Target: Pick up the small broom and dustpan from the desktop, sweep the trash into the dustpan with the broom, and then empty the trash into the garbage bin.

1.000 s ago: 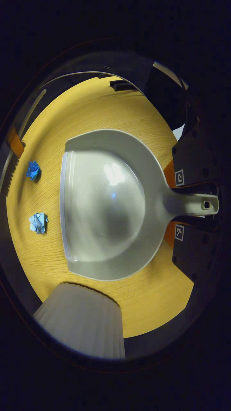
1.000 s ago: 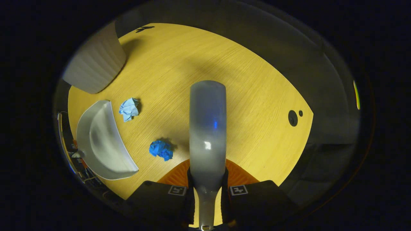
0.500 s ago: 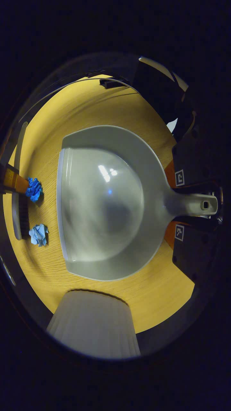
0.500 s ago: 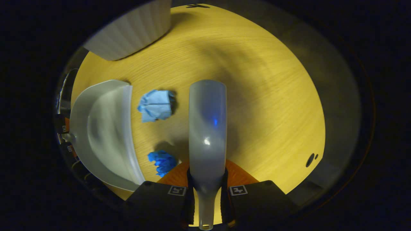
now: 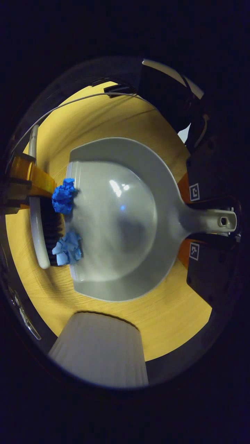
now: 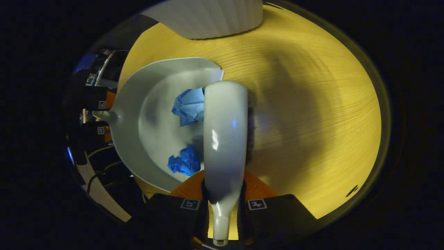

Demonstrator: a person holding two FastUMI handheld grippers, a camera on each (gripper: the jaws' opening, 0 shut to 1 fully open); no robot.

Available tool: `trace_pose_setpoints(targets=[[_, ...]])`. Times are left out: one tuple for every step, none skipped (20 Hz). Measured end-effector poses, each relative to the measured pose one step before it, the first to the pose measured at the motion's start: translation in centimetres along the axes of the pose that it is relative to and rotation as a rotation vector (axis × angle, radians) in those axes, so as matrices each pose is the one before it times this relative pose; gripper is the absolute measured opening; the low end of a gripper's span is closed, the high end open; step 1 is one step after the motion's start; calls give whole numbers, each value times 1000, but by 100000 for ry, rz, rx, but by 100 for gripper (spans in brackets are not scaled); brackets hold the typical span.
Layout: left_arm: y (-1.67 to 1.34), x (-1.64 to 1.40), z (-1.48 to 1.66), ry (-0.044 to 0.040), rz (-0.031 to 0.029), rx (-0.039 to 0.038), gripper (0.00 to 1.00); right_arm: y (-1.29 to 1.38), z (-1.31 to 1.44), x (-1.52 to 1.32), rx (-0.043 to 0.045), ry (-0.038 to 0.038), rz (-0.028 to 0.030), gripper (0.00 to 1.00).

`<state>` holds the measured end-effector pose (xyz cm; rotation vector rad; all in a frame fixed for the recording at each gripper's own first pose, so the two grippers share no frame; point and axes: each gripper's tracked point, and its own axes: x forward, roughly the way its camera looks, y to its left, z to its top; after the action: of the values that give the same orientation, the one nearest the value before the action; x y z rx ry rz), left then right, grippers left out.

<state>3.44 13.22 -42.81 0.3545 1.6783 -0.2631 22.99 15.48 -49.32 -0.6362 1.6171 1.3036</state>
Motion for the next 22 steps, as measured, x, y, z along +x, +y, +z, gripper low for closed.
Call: trace_pose_setpoints(targets=[[93,114,49,-793,1072,1325,27,484,40,-30,3417,-1159,7181,35],[168,90,143,-1278,1011,1388,27,310,5,47,3251,-1250,6957,36],[183,158,159,-1974,890,673,27,141,-88,352,2801,-1944,5280,37],[102,309,-85,-2076,789,-233,27,98,317,-96,3038,-4357,3985,35],[-101,209,226,-2774,571,-1554,27,556,375,-439,3093,-5218,4060,35],[-426,334,293,-3211,-663,-2592,27,403,542,-720,3486,-6544,4537,35],[-527,207,51,-2286,-1414,-3310,27,243,-159,-361,2759,-6742,4980,35],[-381,206,-48,-3088,-1608,-3211,27,16,139,-662,2265,-6693,4478,35],[-208,133,168,-3056,-991,-2329,27,-229,281,-523,2805,-6538,2866,35],[99,86,282,-3920,-29,-888,27,-188,318,-633,3483,-6229,2766,35],[47,52,376,-4277,578,-20,27,127,-12,-744,3770,-6822,2840,35],[35,229,192,-4161,421,132,27,-209,98,-682,3582,-7053,2388,34],[-20,91,291,-3614,-99,-562,27,4,218,-510,3148,-6820,2775,38],[5,167,235,-3372,-141,-1311,27,47,740,-969,2774,-7291,3290,34],[120,300,-35,-3119,107,-1360,27,264,301,-774,2248,-6524,3710,34],[169,167,418,-2552,805,-847,27,55,353,-627,1140,-6810,3617,34],[181,206,369,-2316,1416,-7,27,42,474,-1018,1364,-6169,3674,34],[-241,407,585,-2303,1759,424,27,26,441,-827,1203,-6074,3600,34],[-176,306,664,-2501,1635,585,27,-147,47,-547,1114,-5443,3374,34],[-303,288,864,-2462,1177,130,27,-428,101,-561,846,-5198,2723,29],[-144,34,863,-2520,372,-587,27,-447,-246,-749,558,-4043,2235,34],[15,78,810,-2304,-192,-1718,27,-969,-430,-824,-143,-4307,1162,34]])
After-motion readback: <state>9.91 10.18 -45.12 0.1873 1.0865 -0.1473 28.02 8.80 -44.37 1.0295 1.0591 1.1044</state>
